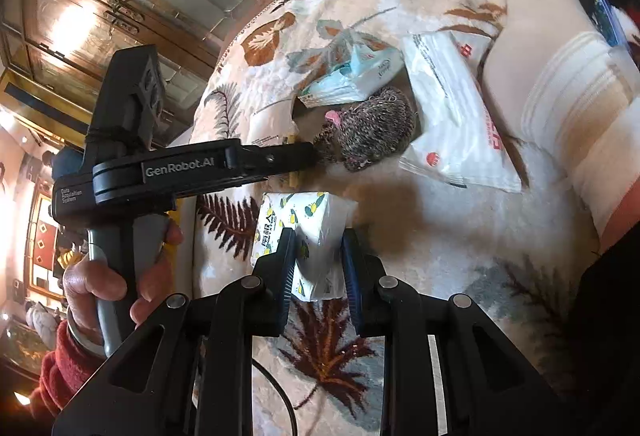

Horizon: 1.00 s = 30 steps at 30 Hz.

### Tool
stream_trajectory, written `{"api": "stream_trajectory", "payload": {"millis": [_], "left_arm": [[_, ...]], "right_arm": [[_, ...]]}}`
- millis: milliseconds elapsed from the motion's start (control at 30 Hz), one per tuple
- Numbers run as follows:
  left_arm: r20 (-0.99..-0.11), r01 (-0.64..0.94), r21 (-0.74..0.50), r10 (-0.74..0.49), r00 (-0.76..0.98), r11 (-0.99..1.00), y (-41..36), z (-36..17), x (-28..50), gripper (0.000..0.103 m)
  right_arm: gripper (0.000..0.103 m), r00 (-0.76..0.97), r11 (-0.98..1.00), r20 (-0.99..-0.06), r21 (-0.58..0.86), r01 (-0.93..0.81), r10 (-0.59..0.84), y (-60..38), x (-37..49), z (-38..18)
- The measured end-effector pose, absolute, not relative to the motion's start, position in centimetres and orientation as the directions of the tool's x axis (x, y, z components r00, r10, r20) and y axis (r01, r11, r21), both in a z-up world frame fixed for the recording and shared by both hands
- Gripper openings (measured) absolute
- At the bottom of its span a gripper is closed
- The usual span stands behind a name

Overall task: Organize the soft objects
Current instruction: 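Carry the clear bag and tissue pack into the tray and open both grippers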

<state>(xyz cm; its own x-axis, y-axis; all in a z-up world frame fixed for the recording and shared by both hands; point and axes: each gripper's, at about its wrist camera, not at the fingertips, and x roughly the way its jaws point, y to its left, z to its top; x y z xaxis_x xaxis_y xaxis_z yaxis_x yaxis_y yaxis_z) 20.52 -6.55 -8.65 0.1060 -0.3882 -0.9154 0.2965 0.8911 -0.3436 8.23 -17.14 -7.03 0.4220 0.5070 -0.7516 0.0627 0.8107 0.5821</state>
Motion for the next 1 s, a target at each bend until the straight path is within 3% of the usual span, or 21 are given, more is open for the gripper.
{"api": "stream_trajectory", "payload": {"millis": [67,133,333,600,1000], "left_arm": [[-0.936,0.301,-0.288,-0.334,0.112,0.909,-6.8,-9.0,20.2,0.040],[-0.953,0.276,-0.232,-0.275,0.130,0.933,-6.5,-8.9,20.2,0.012],[-0.937,0.226,-0.284,-0.320,0.141,0.932,-3.7,-8.1,19.6,0.011],[-0.910,0.173,-0.304,-0.339,0.237,0.937,2.5,-3.0,15.6,0.011],[-0.919,-0.036,-0.141,-0.118,0.376,0.989,15.5,1.6,8.4,0.012]], "right_arm": [[0.022,0.423,0.807,-0.750,0.587,0.069,0.509,-17.4,8.2,-7.1],[0.022,0.426,0.802,-0.746,0.593,0.073,0.512,-17.6,8.2,-7.1],[0.022,0.437,0.794,-0.732,0.605,0.065,0.522,-17.7,7.8,-6.3],[0.022,0.431,0.781,-0.708,0.624,0.012,0.559,-15.4,7.9,-4.7],[0.022,0.322,0.710,-0.641,0.681,-0.179,0.696,-2.6,11.3,-1.7]]}}
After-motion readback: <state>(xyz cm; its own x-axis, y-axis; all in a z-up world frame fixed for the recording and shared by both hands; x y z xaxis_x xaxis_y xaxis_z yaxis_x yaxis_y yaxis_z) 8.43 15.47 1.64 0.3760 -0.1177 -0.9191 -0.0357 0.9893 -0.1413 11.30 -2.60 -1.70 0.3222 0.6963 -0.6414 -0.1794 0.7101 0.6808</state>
